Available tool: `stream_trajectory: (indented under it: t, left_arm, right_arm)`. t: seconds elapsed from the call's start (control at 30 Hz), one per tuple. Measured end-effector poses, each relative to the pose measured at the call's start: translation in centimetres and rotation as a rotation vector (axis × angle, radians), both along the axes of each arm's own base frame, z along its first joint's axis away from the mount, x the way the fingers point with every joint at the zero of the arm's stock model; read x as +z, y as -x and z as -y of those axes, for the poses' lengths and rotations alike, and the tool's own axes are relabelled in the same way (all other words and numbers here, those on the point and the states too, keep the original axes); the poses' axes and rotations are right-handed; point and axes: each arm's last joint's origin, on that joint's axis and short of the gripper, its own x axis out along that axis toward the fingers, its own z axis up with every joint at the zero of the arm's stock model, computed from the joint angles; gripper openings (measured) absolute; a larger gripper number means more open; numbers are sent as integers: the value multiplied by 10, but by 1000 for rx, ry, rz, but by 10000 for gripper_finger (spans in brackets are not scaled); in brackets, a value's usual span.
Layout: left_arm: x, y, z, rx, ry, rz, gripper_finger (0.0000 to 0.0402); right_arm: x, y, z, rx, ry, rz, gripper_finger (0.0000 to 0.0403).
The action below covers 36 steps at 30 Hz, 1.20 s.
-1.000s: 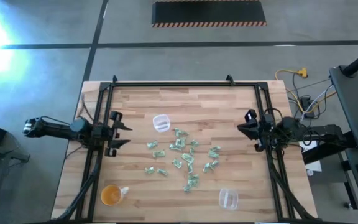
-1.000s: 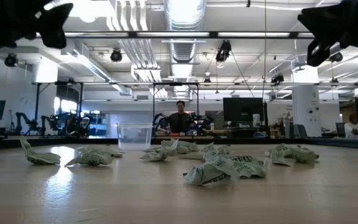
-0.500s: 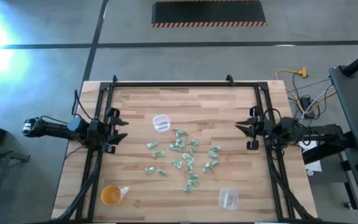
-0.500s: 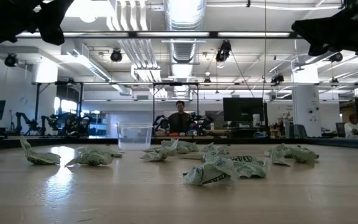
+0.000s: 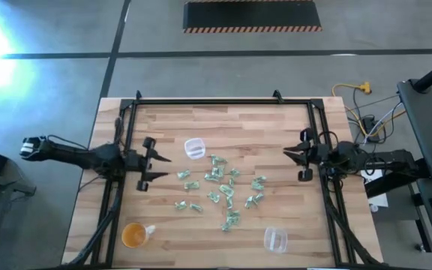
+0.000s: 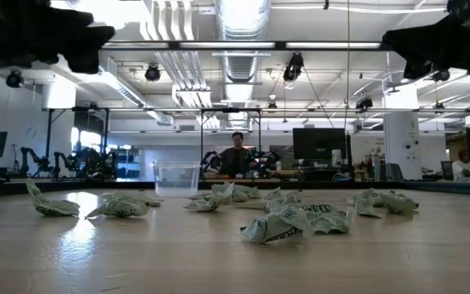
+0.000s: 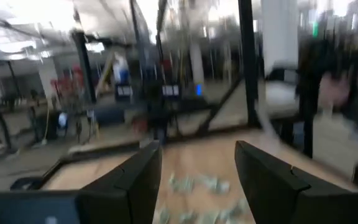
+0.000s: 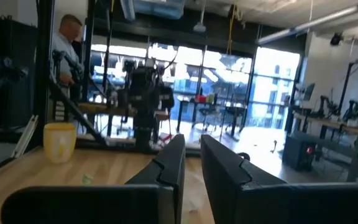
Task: Pick and place Stevia / Truvia into bins
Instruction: Put the stevia packet into the top transparent container
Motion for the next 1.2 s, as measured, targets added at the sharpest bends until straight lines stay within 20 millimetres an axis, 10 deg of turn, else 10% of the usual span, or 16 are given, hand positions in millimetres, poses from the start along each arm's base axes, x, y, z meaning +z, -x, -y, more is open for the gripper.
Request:
stream_trajectory:
  t: [0.3,0.73,1.2]
  left_arm:
    - [39,-23,-1,135,-21,-349,187]
    - [-8,-63,12,220,181,-766,187]
    - [-2,-82,65,263,163,-913,187]
  right_arm:
    - [3,1,0,4,-18,37,43]
    - [3,1,0,29,-99,36,43]
    - [-13,-2,-2,67,-66,-133,43]
